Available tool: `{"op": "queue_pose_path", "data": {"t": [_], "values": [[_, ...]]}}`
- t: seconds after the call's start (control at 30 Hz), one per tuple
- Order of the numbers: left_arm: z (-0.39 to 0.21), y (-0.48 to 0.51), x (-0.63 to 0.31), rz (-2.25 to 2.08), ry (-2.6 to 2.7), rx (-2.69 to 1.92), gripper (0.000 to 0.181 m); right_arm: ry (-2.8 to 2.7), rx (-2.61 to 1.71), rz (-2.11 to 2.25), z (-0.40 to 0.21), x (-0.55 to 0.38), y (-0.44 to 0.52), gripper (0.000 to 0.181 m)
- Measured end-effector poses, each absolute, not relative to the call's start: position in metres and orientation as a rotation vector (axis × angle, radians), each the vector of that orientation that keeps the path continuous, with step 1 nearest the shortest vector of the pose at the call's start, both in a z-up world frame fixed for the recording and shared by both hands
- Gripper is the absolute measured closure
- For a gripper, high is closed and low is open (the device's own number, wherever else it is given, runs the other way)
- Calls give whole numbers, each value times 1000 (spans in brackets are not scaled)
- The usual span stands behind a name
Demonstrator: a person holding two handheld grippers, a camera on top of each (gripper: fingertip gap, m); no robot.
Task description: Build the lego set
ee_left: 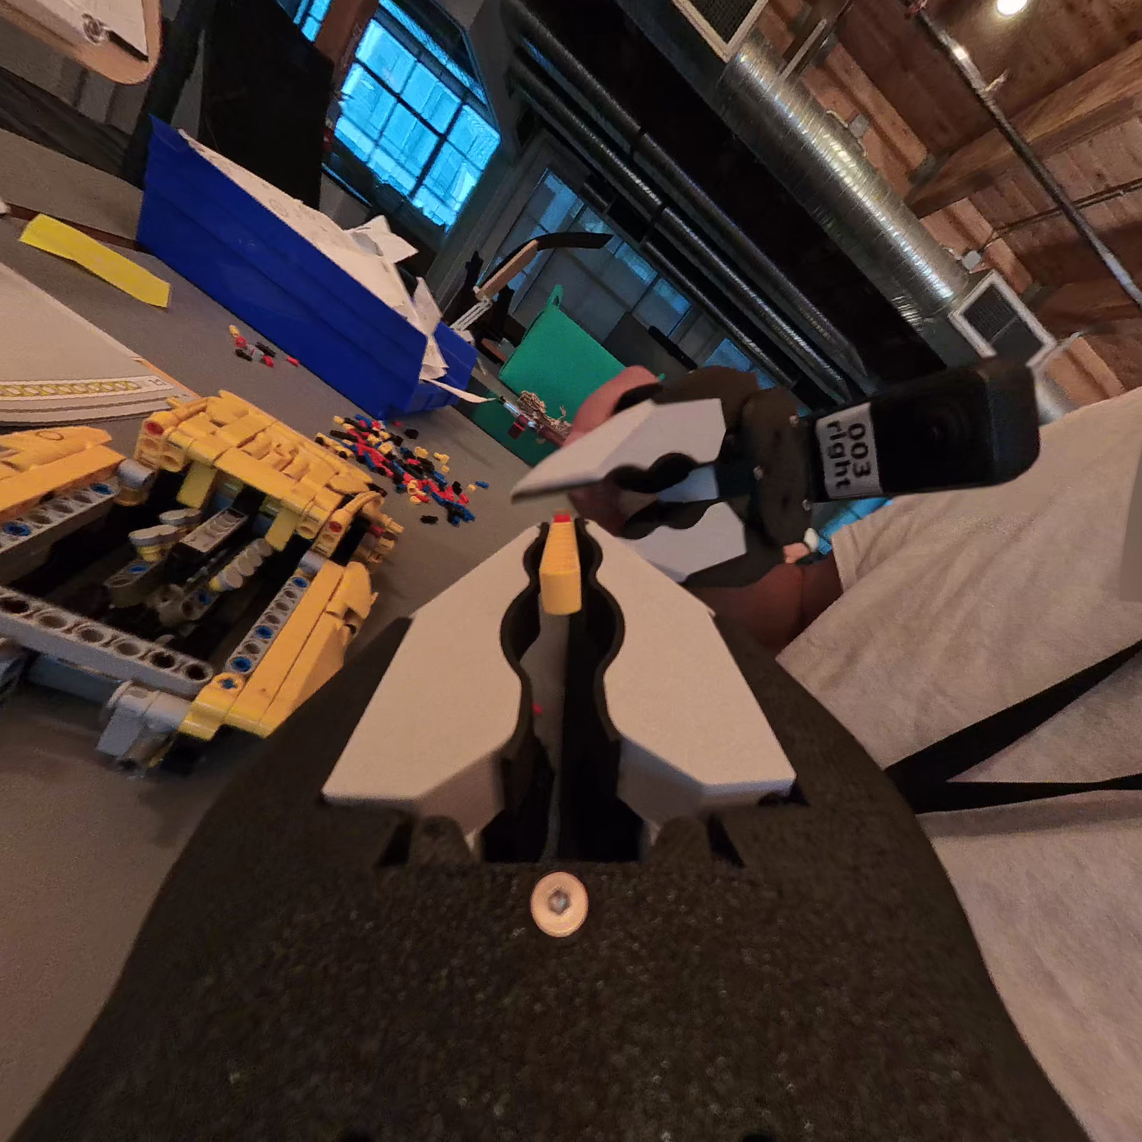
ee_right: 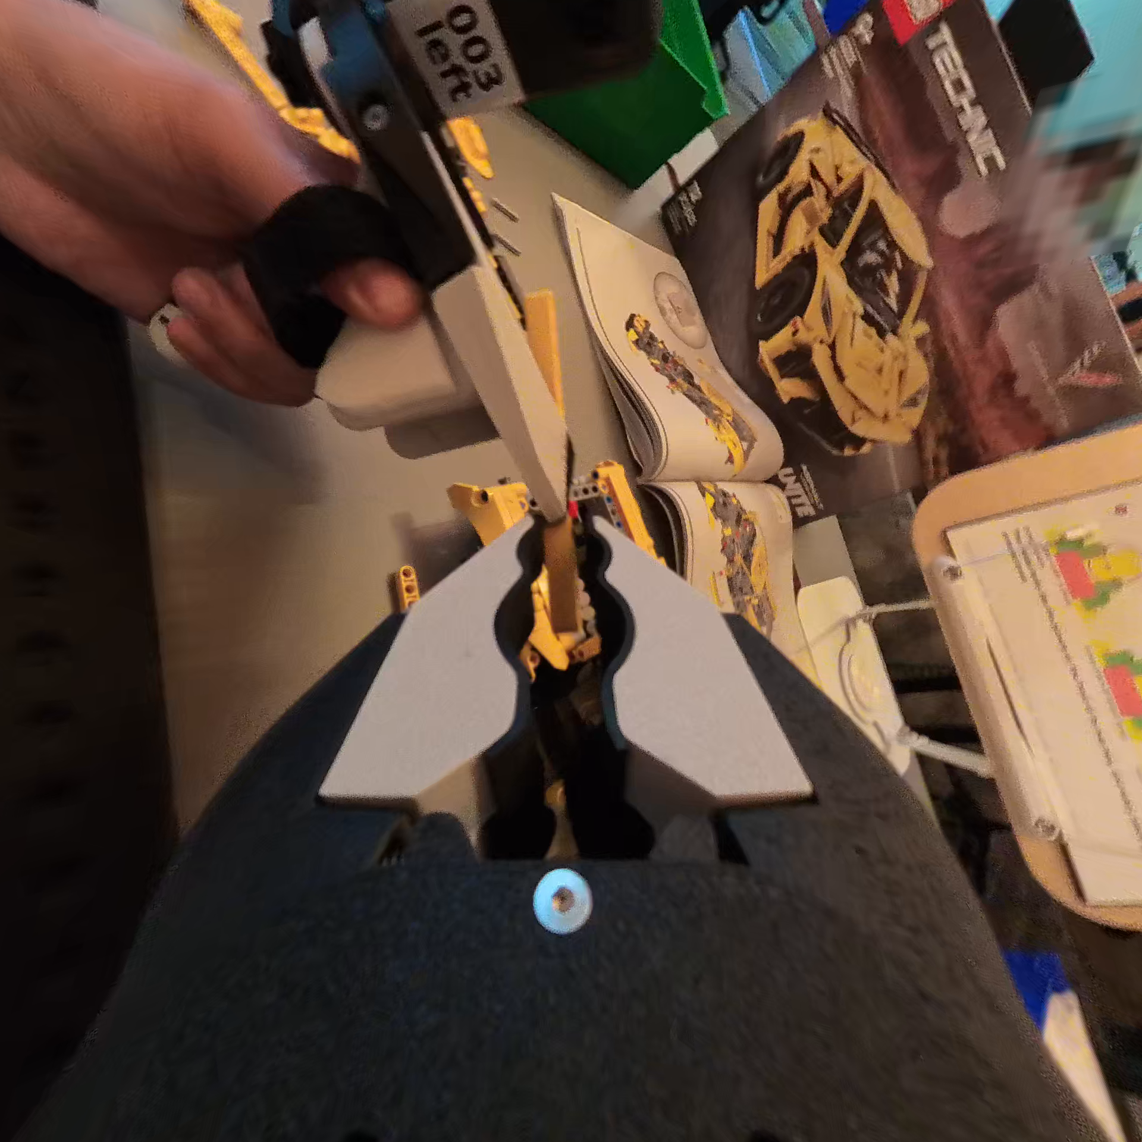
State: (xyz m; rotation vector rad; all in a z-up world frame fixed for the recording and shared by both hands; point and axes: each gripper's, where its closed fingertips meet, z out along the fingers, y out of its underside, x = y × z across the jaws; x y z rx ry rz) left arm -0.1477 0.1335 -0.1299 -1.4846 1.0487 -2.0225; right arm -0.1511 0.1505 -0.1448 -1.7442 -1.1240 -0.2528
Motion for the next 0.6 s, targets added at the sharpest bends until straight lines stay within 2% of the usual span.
{"op": "queue_pose_path", "data": {"t": [0.03, 0.1, 0.23, 0.33, 0.47, 0.6], "values": [[-133, 138, -148, -1992, 1044, -1504, 174, -1082, -1749, -258, -141, -144, 148, 161], [-141, 150, -151, -1902, 1026, -1556, 174, -1053, -1785, -220, -141, -123, 134, 164], [-149, 160, -151, -1771, 1040, -1594, 174, -1102, -2181, 255, -205, -88, 68, 155], [-153, 157, -147, -1733, 1075, -1606, 174, -1118, -2228, 479, -226, -91, 37, 163], [-155, 156, -147, -1720, 1090, -1609, 174, -1248, -2142, 432, -237, -102, 30, 173], [-157, 155, -146, -1709, 1102, -1613, 174, -1304, -2210, 548, -253, -113, 26, 173]]}}
